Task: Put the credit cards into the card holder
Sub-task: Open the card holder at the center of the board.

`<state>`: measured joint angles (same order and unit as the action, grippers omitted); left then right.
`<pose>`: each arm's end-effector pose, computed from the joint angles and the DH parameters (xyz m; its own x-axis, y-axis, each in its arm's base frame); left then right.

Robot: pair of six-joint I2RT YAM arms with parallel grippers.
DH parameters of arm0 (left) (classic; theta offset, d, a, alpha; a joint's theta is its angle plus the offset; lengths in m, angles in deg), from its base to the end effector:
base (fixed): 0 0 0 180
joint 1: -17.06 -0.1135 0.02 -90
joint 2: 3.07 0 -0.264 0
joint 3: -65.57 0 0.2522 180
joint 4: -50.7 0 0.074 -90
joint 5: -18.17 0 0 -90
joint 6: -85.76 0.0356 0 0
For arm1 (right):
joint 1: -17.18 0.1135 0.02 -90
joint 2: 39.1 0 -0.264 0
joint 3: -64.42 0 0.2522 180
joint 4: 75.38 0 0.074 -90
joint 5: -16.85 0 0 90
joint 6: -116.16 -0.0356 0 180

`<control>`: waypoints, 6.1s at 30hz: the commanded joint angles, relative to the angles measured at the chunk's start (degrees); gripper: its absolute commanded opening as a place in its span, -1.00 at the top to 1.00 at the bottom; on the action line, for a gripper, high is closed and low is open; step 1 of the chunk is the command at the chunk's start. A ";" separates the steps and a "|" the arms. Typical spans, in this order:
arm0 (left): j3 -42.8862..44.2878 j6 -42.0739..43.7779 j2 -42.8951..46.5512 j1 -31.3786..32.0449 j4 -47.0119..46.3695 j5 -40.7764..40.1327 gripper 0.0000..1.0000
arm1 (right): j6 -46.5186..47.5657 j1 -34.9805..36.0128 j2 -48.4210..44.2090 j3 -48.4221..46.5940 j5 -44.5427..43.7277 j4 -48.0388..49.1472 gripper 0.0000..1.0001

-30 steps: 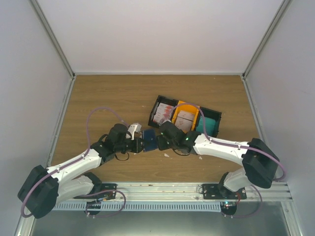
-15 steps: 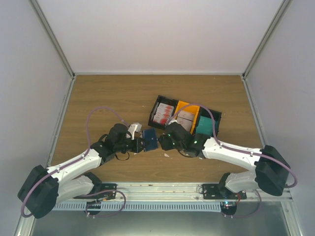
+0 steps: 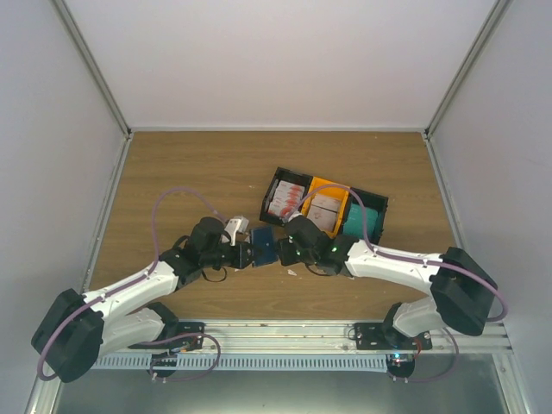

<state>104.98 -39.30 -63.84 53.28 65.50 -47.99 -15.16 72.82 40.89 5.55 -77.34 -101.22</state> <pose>0.1625 -0.1369 0.1891 -0.8513 -0.0277 -0.5239 0.3845 0.6465 -0.6590 0.1625 0.2331 0.2026 -0.8348 -0.0543 -0.5478 -0.3248 0.8520 0.4105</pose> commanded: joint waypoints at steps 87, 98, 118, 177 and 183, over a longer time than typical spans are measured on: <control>-5.23 -10.18 -10.34 -0.94 -9.68 -2.72 0.30 | 6.91 -3.67 -2.02 0.49 -4.48 -6.34 0.41; -2.18 -8.09 -14.48 -1.07 -12.88 2.46 0.30 | 13.56 -4.22 -9.66 1.23 10.52 -0.01 0.10; 5.85 -3.77 -27.87 -1.07 -12.56 9.60 0.49 | 10.81 -3.65 0.31 9.15 29.36 15.93 0.72; 1.38 -3.83 -19.34 -0.98 -10.43 0.45 0.11 | 5.38 -1.41 13.58 8.78 17.96 16.83 0.10; 0.36 -4.32 -18.34 -1.06 -14.52 -0.01 0.15 | 3.97 -1.41 12.46 8.53 15.42 18.02 0.11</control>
<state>105.75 -43.72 -83.01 52.26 57.13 -47.69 -10.62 70.92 54.00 13.05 -60.01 -81.65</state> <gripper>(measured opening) 0.430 0.449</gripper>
